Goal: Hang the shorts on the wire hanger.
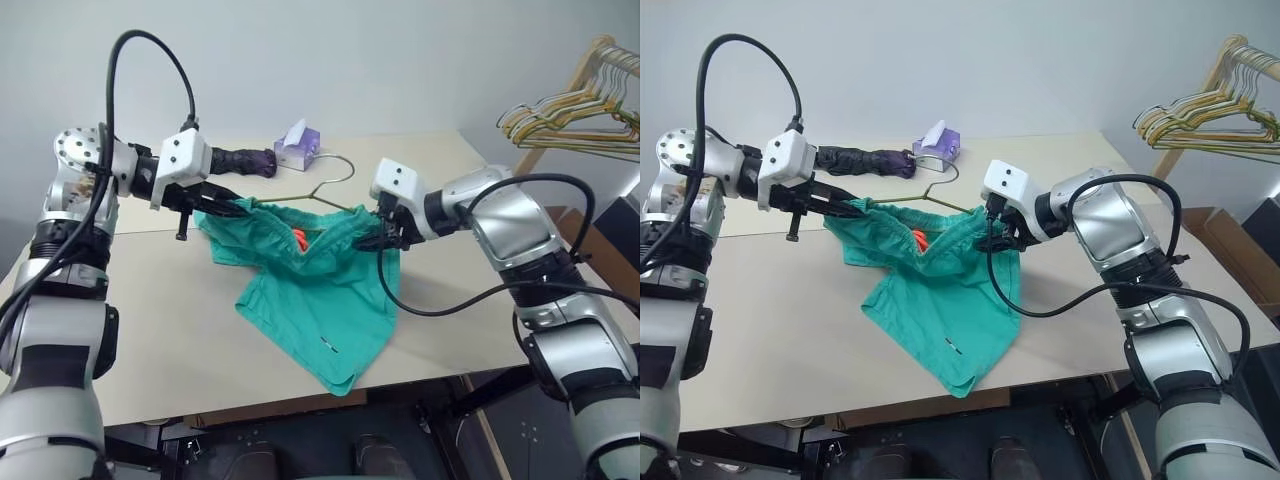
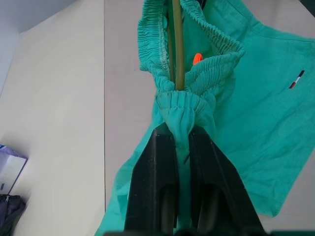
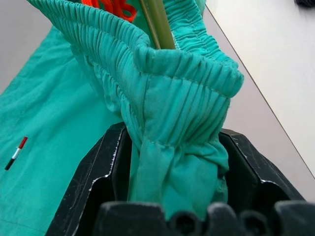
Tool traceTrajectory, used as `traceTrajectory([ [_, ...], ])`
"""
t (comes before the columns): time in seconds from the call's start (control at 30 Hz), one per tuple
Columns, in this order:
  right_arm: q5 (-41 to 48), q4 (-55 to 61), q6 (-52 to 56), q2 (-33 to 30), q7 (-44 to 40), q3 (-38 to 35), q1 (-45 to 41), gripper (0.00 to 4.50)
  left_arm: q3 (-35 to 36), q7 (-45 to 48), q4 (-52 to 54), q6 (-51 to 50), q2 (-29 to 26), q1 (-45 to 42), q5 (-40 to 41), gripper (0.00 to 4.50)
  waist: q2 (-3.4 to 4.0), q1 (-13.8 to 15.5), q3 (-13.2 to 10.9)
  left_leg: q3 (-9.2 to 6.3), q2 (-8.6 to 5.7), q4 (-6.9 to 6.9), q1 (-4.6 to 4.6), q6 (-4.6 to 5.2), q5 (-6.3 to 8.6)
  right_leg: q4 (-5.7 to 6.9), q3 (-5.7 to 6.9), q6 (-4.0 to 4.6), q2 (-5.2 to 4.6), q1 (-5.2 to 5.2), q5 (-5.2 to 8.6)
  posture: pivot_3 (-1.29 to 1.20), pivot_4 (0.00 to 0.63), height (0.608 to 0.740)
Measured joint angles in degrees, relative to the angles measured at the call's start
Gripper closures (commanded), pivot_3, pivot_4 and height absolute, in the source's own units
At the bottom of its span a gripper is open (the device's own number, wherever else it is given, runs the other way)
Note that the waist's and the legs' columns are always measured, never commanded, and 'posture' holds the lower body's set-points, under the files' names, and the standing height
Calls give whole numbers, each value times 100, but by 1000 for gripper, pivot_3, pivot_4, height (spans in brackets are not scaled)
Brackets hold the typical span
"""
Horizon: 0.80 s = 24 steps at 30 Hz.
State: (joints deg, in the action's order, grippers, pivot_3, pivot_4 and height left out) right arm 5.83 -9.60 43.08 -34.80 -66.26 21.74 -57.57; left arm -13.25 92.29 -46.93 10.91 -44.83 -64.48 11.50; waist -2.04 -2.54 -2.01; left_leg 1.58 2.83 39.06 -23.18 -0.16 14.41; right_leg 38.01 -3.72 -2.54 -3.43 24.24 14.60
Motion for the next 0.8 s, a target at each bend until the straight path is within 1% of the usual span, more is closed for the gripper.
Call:
traceTrajectory([
  [0.03,2,0,-20,0,-6,-4,0,2965,0,0,0,-13,0,0,24,4476,0,0,0,0,0,0,0,0,0,0,0,0,0,0,0,21,0,740],
  [0.07,2,0,-31,0,-8,-4,1,3232,0,0,0,-21,0,0,32,4476,0,-1,0,0,0,0,0,0,0,0,0,0,0,0,0,21,0,740],
  [0.1,0,0,-51,-1,-9,-4,1,3689,-6,0,-1,-19,1,0,34,4476,0,-1,0,0,0,0,0,0,0,0,0,0,0,1,0,17,0,740],
  [0.17,0,15,-148,-6,-69,-2,10,4322,-8,0,-21,18,0,-1,9,4476,0,-3,0,0,0,0,0,0,0,0,0,0,0,0,0,13,0,740],
  [0.2,-1,27,-166,-7,-107,-1,17,4470,-7,-4,-39,28,0,-2,4,4476,0,-3,0,0,0,0,0,0,0,0,0,0,0,0,0,13,0,740],
  [0.3,-3,59,-185,-12,-118,-1,63,4497,15,-1,-170,85,52,-12,-48,4476,0,-7,0,0,0,0,1,0,0,-1,0,0,0,0,0,7,0,740],
  [0.37,-2,83,-182,-29,-114,-3,102,4500,102,-6,-328,107,151,-34,-117,3783,0,-7,0,0,0,0,1,0,0,-1,0,0,0,0,0,5,0,740],
  [0.4,5,120,-172,-41,-114,-7,135,4500,148,-22,-406,106,195,-42,-116,3592,0,-7,0,0,0,0,0,0,0,-1,1,0,0,0,0,2,0,740],
  [0.47,63,211,-107,-41,-98,-33,221,4500,285,-51,-557,136,288,-51,-124,2898,0,-9,0,0,0,0,-1,0,0,-1,1,0,0,1,0,0,0,740],
  [0.63,227,503,193,-78,52,-234,318,4500,446,-190,-801,263,412,-99,-240,1440,0,-10,0,0,0,1,0,0,0,-1,1,0,0,0,0,-12,0,740],
  [0.67,259,592,312,-95,88,-297,372,4500,516,-246,-834,318,428,-101,-240,1071,0,-10,0,-1,0,1,0,0,0,0,1,0,0,0,0,-14,0,740],
  [0.7,303,644,384,-119,125,-348,425,4500,569,-293,-872,354,431,-102,-240,894,0,-10,0,-1,0,1,-1,0,0,0,1,0,0,0,0,-20,0,740],
  [0.8,479,971,871,-279,348,-648,695,4500,821,-523,-949,423,401,-102,-237,65,0,-12,0,-1,0,2,-2,0,0,0,1,0,0,1,0,-31,0,740],
])
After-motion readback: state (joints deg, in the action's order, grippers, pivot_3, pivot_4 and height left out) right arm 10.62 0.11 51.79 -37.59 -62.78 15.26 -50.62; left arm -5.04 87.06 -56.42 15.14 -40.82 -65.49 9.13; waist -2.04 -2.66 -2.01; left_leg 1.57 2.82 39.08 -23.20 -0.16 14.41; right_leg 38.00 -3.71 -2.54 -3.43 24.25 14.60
